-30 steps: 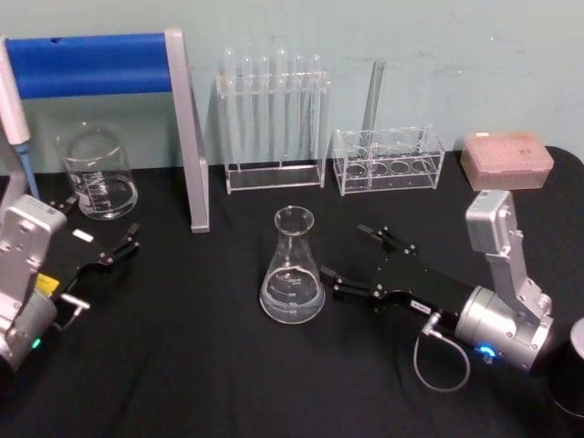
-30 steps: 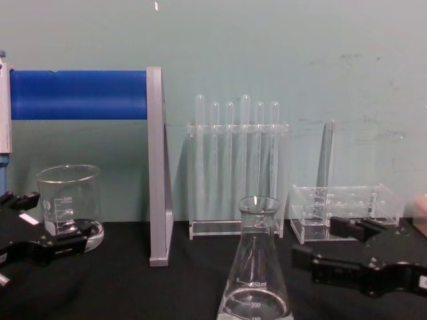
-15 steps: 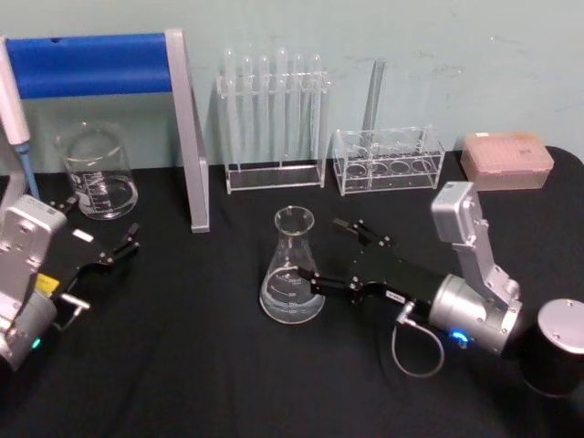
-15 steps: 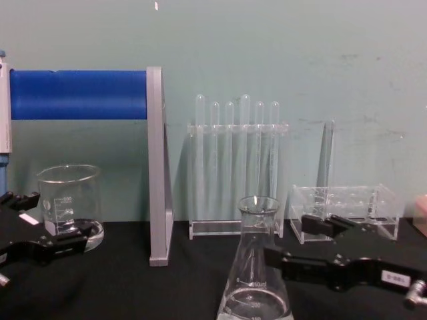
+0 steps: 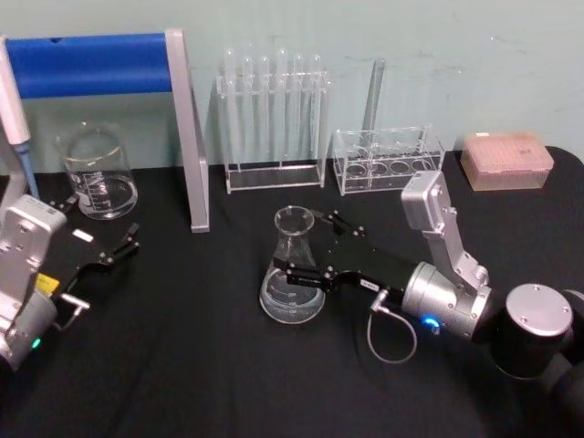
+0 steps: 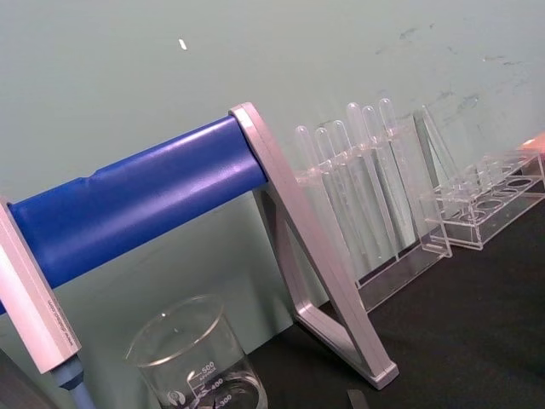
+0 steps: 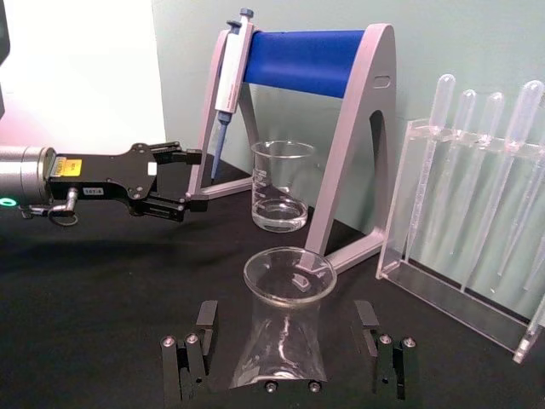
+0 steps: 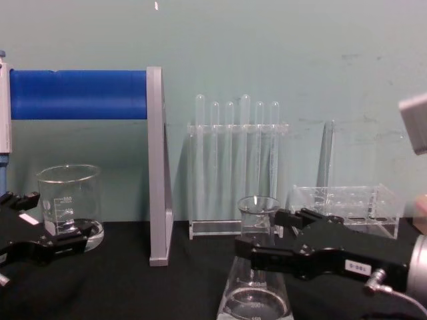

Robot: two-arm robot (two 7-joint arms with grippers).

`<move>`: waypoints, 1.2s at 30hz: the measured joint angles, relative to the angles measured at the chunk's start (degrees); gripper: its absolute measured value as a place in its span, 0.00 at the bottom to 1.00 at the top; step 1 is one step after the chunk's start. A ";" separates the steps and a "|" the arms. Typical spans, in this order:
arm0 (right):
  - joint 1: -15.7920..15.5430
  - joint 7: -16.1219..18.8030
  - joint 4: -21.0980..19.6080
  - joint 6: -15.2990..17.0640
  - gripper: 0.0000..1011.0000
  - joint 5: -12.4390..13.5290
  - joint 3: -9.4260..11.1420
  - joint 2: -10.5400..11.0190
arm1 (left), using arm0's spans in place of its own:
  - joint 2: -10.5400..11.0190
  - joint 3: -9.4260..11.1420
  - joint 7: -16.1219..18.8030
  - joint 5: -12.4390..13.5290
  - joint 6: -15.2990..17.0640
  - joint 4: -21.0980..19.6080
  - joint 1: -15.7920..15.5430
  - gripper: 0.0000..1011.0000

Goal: Grasp the erlenmeyer flask with one hand, shake it three times, then place it back.

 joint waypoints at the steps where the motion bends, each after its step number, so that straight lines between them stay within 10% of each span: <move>1: 0.14 0.03 0.18 -0.04 0.99 -0.05 -0.06 -0.15 | 0.00 0.00 0.00 0.00 0.00 0.00 0.00 0.99; 36: 2.80 0.12 3.87 -0.83 0.97 -0.96 -0.65 -2.74 | 0.00 0.00 0.00 0.00 0.00 0.00 0.00 0.99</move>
